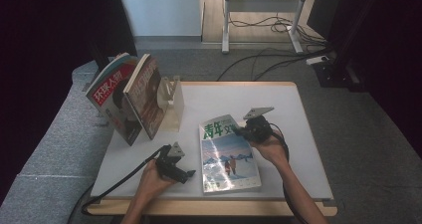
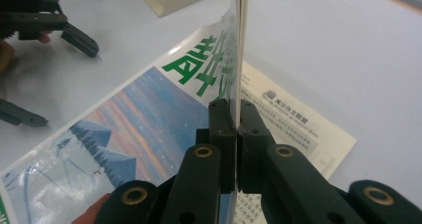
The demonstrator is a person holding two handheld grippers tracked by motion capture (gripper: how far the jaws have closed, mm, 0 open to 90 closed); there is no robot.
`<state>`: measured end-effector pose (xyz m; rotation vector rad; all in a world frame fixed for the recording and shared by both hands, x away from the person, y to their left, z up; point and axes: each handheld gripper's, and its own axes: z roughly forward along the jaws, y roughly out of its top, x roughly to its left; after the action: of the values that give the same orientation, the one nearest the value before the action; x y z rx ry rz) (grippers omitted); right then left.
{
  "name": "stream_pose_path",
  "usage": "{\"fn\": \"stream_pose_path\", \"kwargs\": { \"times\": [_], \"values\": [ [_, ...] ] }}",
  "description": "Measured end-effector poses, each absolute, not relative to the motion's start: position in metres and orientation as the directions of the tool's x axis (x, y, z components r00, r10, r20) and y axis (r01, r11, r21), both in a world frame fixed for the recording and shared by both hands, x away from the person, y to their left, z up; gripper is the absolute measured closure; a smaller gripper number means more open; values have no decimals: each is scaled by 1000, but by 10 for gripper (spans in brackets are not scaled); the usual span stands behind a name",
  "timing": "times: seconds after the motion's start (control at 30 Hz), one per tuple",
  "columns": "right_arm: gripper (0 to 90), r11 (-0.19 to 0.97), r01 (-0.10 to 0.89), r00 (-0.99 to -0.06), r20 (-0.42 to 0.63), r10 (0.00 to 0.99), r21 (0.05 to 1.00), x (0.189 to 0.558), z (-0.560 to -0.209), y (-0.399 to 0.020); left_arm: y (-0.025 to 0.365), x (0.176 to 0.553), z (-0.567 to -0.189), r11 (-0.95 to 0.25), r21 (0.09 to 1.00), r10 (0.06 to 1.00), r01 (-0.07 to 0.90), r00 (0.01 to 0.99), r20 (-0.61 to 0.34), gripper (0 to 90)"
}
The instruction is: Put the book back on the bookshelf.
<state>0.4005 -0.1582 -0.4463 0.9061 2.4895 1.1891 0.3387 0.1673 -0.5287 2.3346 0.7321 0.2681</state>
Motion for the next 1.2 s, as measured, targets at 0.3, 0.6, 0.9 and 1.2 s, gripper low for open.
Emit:
{"fn": "stream_pose_path", "kwargs": {
  "times": [0.3, 0.6, 0.9, 1.2],
  "values": [
    [868, 481, 362, -800, 1, 600, 798, 387, -430, -162, 168, 334, -524, -587, 687, 577, 428, 817, -15, 159],
    [867, 480, 327, -808, -22, 588, 814, 380, -425, -167, 153, 339, -505, -492, 745, 528, 451, 835, -157, 147],
    [866, 479, 293, -812, -48, 581, 827, 372, -418, -172, 129, 342, -503, -511, 731, 480, 451, 856, -193, 162],
    [866, 476, 270, -816, -63, 575, 837, 366, -415, -173, 126, 346, -511, -513, 728, 453, 455, 864, -221, 204]
  ]
}}
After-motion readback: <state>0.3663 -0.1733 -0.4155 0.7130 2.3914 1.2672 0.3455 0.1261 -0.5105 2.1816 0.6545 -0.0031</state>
